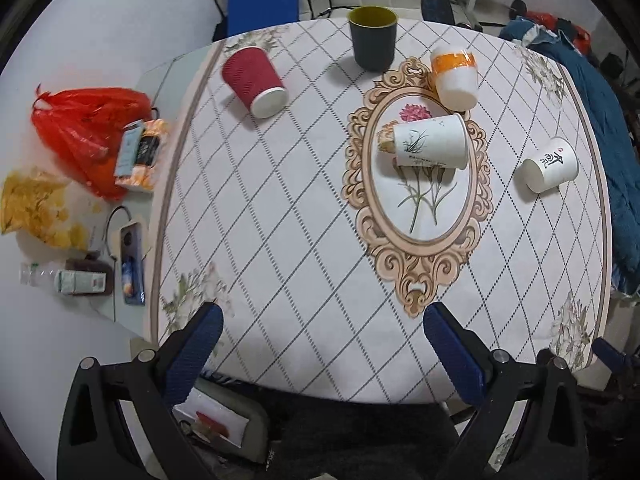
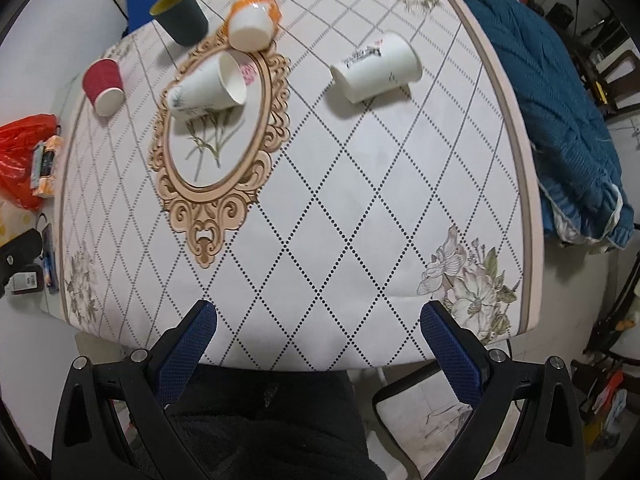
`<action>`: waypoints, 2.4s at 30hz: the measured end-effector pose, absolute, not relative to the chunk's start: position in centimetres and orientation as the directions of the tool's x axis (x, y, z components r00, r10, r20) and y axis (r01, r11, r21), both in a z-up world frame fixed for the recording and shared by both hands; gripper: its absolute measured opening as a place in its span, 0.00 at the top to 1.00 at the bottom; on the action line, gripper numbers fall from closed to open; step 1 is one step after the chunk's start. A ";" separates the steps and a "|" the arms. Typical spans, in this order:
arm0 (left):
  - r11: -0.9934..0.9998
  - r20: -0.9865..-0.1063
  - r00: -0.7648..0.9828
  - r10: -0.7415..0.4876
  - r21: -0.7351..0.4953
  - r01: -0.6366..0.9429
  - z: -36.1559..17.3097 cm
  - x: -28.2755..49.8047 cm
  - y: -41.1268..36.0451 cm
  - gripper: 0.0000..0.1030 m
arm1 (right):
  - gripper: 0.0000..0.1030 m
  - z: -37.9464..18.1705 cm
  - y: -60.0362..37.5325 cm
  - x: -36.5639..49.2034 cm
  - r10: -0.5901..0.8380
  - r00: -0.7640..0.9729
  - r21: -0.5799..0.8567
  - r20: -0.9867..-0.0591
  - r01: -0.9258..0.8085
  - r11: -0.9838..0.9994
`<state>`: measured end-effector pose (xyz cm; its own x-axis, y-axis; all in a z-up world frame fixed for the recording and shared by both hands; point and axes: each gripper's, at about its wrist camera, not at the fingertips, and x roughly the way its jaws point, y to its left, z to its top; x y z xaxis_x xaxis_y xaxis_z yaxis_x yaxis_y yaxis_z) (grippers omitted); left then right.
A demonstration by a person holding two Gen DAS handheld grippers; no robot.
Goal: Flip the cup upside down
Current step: 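Move the left gripper toward the white bird-print paper cup on its side, then grasp the white bird-print cup with the left gripper and lift it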
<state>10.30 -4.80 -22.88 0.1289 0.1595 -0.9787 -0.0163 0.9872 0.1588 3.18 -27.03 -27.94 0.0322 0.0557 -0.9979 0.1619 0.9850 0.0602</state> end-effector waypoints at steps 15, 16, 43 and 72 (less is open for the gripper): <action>0.976 -0.979 0.135 0.154 0.172 0.136 -25.7 19.2 -7.5 0.00 | 0.00 -32.0 -28.3 7.4 0.052 -0.055 0.035 -0.997 0.278 0.960; 0.971 -0.977 0.141 0.158 0.180 0.159 -26.0 19.9 -7.8 0.00 | 0.00 -32.2 -28.4 7.8 0.048 -0.059 0.029 -0.997 0.284 0.958; 0.403 -0.963 0.235 0.131 0.268 0.875 -34.3 26.2 -16.1 0.00 | 0.00 -37.2 -29.0 13.5 0.030 -0.149 -0.031 -0.988 0.391 0.920; 0.374 -0.986 0.100 0.135 0.145 0.916 -40.0 25.6 -18.5 0.40 | 0.00 -39.7 -29.5 14.4 0.022 -0.171 -0.050 -0.985 0.403 0.914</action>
<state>25.65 -18.46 -40.01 0.1004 0.1352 -0.9857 0.9162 0.3738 0.1446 14.37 -29.53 -39.72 -0.1713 0.0217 -0.9850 0.4031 0.9138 -0.0500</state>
